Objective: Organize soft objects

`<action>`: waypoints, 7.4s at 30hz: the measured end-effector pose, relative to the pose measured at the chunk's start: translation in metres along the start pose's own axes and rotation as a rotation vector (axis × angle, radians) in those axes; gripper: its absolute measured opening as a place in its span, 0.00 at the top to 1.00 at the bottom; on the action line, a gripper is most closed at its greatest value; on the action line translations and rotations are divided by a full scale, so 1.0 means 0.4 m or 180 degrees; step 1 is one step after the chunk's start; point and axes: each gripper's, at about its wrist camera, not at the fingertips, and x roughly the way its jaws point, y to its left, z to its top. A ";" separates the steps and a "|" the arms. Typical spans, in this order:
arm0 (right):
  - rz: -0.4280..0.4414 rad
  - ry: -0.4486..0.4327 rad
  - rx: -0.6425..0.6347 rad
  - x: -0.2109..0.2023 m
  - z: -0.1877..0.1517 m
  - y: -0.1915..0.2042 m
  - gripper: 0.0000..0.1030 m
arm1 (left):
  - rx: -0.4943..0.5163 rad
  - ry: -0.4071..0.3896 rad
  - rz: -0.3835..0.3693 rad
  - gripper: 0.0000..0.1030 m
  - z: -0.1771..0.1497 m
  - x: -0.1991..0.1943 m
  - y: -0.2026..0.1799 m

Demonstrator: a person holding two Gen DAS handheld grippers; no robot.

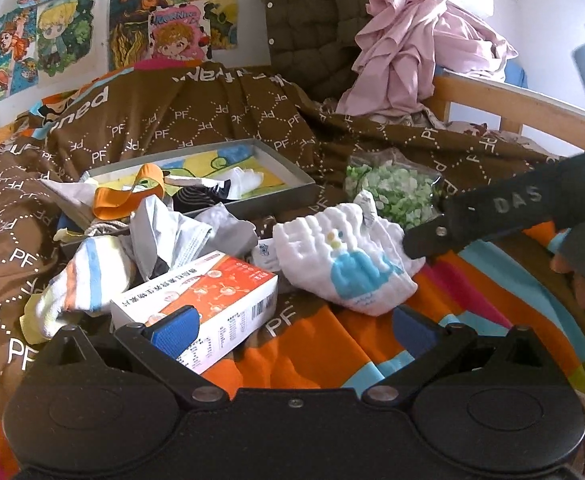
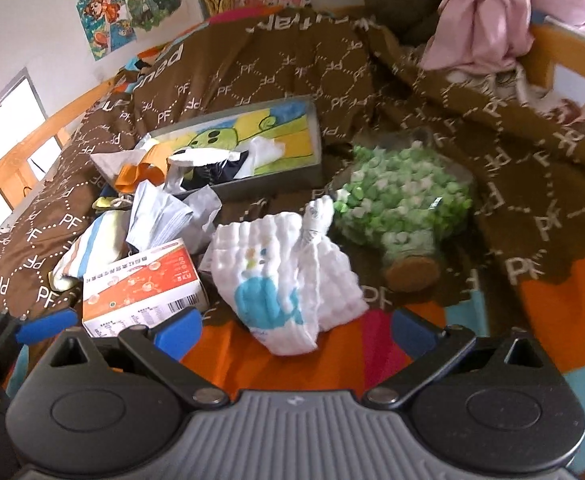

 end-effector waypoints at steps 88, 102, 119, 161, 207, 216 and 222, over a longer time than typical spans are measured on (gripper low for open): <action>-0.0175 -0.0142 -0.0829 0.137 0.008 0.095 0.84 | -0.0929 0.0068 -0.0259 1.00 0.166 0.346 0.200; -0.0142 -0.0844 -0.0915 0.073 0.026 0.104 0.85 | -0.1002 -0.0298 -0.0464 1.00 0.213 0.281 0.194; 0.0116 -0.1654 -0.0421 0.172 0.229 0.061 0.85 | -0.1112 -0.1011 -0.0531 1.00 0.367 0.235 0.277; 0.0359 -0.0921 0.0138 0.426 0.342 0.046 0.64 | -0.1186 -0.0190 -0.0064 0.95 0.307 0.518 0.385; 0.0559 -0.2043 -0.0198 -0.194 0.147 0.157 0.00 | -0.0916 -0.1371 0.0296 0.01 0.257 -0.195 0.239; 0.0527 -0.2045 -0.0325 -0.263 0.054 0.191 0.00 | -0.0858 -0.1335 0.0326 0.01 0.170 -0.282 0.205; 0.0482 -0.1971 -0.0421 -0.294 -0.009 0.211 0.00 | -0.0874 -0.1348 0.0390 0.01 0.111 -0.342 0.196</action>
